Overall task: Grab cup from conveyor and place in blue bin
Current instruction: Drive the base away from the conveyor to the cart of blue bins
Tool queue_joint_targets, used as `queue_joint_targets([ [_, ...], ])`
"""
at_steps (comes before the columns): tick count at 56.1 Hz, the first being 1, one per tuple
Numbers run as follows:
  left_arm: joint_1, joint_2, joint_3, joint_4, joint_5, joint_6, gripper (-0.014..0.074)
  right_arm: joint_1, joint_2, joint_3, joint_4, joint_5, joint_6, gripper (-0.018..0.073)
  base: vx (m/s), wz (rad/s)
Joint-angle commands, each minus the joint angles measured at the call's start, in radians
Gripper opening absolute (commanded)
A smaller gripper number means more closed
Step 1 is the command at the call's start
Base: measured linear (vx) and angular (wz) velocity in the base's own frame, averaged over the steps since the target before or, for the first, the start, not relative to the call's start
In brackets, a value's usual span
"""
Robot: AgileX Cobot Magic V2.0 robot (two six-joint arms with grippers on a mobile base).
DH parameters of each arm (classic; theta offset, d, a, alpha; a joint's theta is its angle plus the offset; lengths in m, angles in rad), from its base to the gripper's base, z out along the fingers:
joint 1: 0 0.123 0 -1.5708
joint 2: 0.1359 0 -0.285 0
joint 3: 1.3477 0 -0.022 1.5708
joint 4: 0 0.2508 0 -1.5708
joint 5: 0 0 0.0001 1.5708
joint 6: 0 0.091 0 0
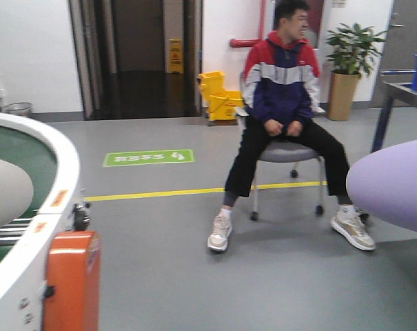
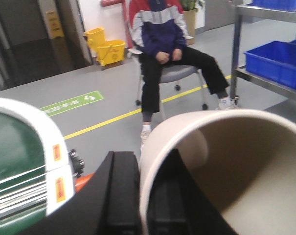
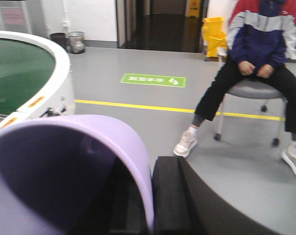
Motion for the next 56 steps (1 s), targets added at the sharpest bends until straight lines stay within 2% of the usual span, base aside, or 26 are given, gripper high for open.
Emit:
queue_joint_targets([
  [1, -0.007, -0.002, -0.034, -0.017, -0.088, -0.002, -0.0006, 0.001, -0.003, -0.027, 0.005, -0.089, -0.004, -0.0009, 0.13, -0.43],
  [56, -0.007, -0.002, -0.034, -0.017, -0.087, -0.002, -0.0006, 0.001, -0.003, -0.027, 0.005, -0.089, -0.004, -0.0009, 0.21, -0.34],
])
